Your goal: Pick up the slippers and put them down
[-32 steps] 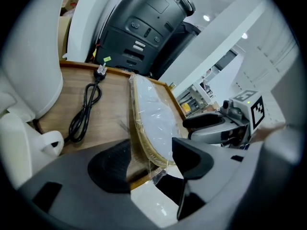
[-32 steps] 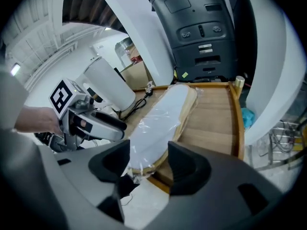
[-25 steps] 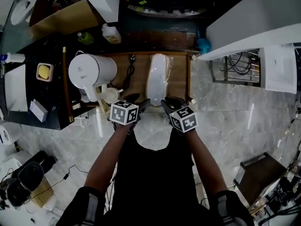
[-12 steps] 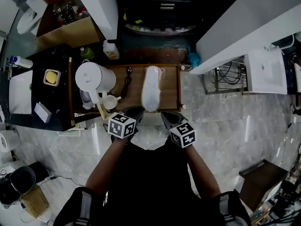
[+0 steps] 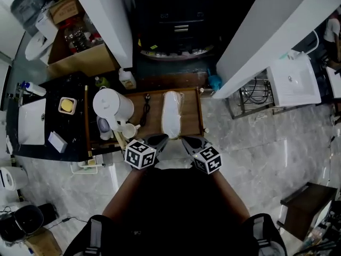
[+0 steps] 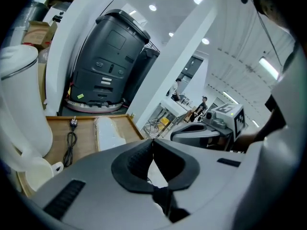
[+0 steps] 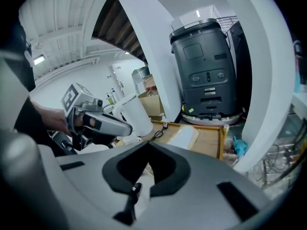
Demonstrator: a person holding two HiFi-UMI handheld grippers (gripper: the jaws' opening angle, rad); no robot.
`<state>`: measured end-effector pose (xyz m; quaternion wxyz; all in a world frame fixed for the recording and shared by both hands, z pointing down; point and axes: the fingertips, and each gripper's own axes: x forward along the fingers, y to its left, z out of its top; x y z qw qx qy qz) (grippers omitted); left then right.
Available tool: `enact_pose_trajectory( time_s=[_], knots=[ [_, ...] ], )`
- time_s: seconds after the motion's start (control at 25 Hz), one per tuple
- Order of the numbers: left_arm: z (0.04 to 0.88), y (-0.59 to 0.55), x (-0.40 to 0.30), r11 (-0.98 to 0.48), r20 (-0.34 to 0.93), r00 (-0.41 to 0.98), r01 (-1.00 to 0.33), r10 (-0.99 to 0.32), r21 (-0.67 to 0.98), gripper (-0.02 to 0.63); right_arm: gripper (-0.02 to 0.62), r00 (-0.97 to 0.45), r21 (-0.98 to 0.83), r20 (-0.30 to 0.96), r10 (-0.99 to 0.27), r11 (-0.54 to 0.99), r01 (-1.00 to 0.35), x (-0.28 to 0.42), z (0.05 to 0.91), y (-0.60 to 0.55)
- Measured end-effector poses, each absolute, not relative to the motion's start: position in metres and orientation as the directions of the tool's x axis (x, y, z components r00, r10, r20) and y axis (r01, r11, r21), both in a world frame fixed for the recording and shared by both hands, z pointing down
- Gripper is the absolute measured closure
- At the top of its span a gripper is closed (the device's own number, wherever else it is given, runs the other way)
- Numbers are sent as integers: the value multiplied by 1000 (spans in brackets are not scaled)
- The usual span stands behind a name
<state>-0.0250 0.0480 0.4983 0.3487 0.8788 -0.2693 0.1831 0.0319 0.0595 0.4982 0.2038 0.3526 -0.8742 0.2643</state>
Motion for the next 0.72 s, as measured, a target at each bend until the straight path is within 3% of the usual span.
enact_pose_trajectory(
  time_s=[0.72],
  knots=[
    [488, 24, -18, -650, 490, 809, -568, -326, 506, 594, 589, -672, -255, 529, -518, 659, -708, 23, 487, 33]
  ],
)
